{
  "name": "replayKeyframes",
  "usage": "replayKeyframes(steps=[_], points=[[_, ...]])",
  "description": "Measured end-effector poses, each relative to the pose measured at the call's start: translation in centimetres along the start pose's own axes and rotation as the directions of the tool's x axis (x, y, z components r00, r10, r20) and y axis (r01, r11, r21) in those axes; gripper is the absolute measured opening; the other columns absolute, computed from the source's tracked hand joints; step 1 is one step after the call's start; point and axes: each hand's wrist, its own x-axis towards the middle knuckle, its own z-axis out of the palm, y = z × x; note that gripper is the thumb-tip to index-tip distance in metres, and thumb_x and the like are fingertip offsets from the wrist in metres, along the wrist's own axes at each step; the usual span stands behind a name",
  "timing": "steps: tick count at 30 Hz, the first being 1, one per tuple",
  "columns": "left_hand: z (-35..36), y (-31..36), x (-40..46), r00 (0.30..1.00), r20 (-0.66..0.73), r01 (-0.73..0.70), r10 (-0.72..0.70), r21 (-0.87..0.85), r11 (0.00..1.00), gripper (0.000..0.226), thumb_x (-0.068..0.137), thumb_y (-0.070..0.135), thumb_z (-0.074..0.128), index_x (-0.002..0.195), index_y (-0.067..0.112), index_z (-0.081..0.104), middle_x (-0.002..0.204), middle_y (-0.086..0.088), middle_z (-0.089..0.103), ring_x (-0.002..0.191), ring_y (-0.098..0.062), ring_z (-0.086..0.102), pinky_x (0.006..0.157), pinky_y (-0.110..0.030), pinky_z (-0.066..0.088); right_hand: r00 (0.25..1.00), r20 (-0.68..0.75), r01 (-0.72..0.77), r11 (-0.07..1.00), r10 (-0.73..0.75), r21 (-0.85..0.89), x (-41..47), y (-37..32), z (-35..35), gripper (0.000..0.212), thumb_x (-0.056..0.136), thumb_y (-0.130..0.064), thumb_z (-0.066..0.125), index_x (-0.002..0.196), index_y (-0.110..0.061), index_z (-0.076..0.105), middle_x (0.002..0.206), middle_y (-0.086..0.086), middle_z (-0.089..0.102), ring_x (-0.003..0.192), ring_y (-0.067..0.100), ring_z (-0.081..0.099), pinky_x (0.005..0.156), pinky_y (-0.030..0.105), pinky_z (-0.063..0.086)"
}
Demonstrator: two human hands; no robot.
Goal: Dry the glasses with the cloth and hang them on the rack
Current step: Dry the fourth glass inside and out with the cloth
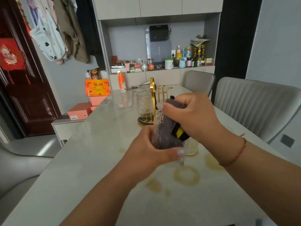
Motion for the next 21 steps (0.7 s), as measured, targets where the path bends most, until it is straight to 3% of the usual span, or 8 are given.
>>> replayKeyframes(steps=[2,4,6,8,11,14,17,21], points=[[0.5,0.4,-0.2,0.997,0.001,-0.078,0.079,0.154,0.985,0.043,0.052,0.038,0.087,0.090,0.031,0.069,0.081,0.010,0.073,0.077,-0.005,0.068,0.071,-0.030,0.054,0.997,0.019,0.076,0.990,-0.074,-0.123,-0.3,0.0,0.5,0.051,0.076,-0.041,0.073,0.057,0.004,0.056,0.051,0.015,0.046,0.047,0.014,0.041,0.045,0.033,0.037],[0.3,0.1,-0.3,0.997,0.004,-0.083,0.083,0.074,0.994,0.041,0.051,0.034,0.087,0.089,0.035,0.072,0.087,0.006,0.076,0.083,-0.009,0.071,0.074,-0.029,0.058,0.994,0.032,0.109,0.989,-0.107,-0.103,-0.4,0.0,0.6,0.055,0.073,-0.044,0.075,0.055,0.004,0.054,0.048,0.007,0.043,0.045,0.010,0.037,0.045,0.028,0.033],[-0.4,-0.3,-0.4,0.991,0.121,-0.030,0.059,-0.229,0.973,0.057,0.048,0.033,0.090,0.101,0.021,0.073,0.097,-0.005,0.074,0.089,-0.019,0.070,0.074,-0.031,0.057,0.994,0.046,0.085,0.979,-0.095,0.185,-0.3,0.3,0.2,0.052,0.067,-0.045,0.072,0.052,-0.001,0.051,0.048,0.005,0.045,0.045,0.011,0.041,0.045,0.025,0.037],[-0.4,-0.7,-0.8,0.953,0.293,0.091,0.078,-0.523,0.848,0.075,0.054,0.040,0.091,0.115,0.003,0.067,0.105,-0.017,0.067,0.093,-0.029,0.065,0.079,-0.038,0.053,0.989,0.132,-0.028,0.807,-0.062,0.591,-0.4,0.4,0.0,0.037,0.068,-0.039,0.067,0.056,-0.006,0.055,0.050,0.002,0.051,0.047,0.013,0.048,0.048,0.023,0.044],[-0.2,-1.1,-0.8,0.914,0.393,0.230,0.101,-0.706,0.669,0.074,0.057,0.039,0.091,0.116,0.001,0.068,0.103,-0.020,0.068,0.091,-0.034,0.068,0.077,-0.041,0.056,0.980,0.174,-0.071,0.658,-0.092,0.750,-0.6,0.5,0.0,0.030,0.070,-0.034,0.064,0.060,-0.006,0.057,0.051,-0.004,0.055,0.046,0.009,0.051,0.048,0.019,0.044],[-0.4,-1.0,-0.7,0.919,0.388,0.199,0.069,-0.608,0.768,0.080,0.061,0.040,0.088,0.125,0.000,0.060,0.113,-0.018,0.067,0.101,-0.032,0.067,0.090,-0.047,0.053,0.986,0.136,-0.007,0.790,-0.096,0.614,-0.2,0.6,-0.4,0.037,0.071,-0.036,0.065,0.056,-0.004,0.054,0.047,-0.006,0.053,0.042,0.007,0.049,0.045,0.017,0.042],[-0.4,0.0,-0.3,0.974,0.226,0.044,0.028,-0.305,0.951,0.077,0.048,0.037,0.093,0.117,0.018,0.064,0.108,-0.007,0.073,0.101,-0.022,0.070,0.082,-0.032,0.056,0.975,0.046,0.204,0.958,-0.217,0.201,-0.2,0.9,-0.2,0.054,0.070,-0.048,0.064,0.054,0.002,0.054,0.046,0.011,0.049,0.042,0.023,0.045,0.041,0.028,0.038],[-0.5,0.1,0.0,0.988,0.148,-0.009,0.038,-0.195,0.981,0.056,0.053,0.016,0.086,0.106,0.017,0.069,0.099,-0.008,0.074,0.094,-0.020,0.071,0.075,-0.025,0.055,0.929,-0.003,0.371,0.929,-0.371,0.014,-0.8,0.9,0.3,0.056,0.073,-0.047,0.062,0.052,0.003,0.051,0.047,0.016,0.046,0.047,0.027,0.043,0.042,0.031,0.033]])
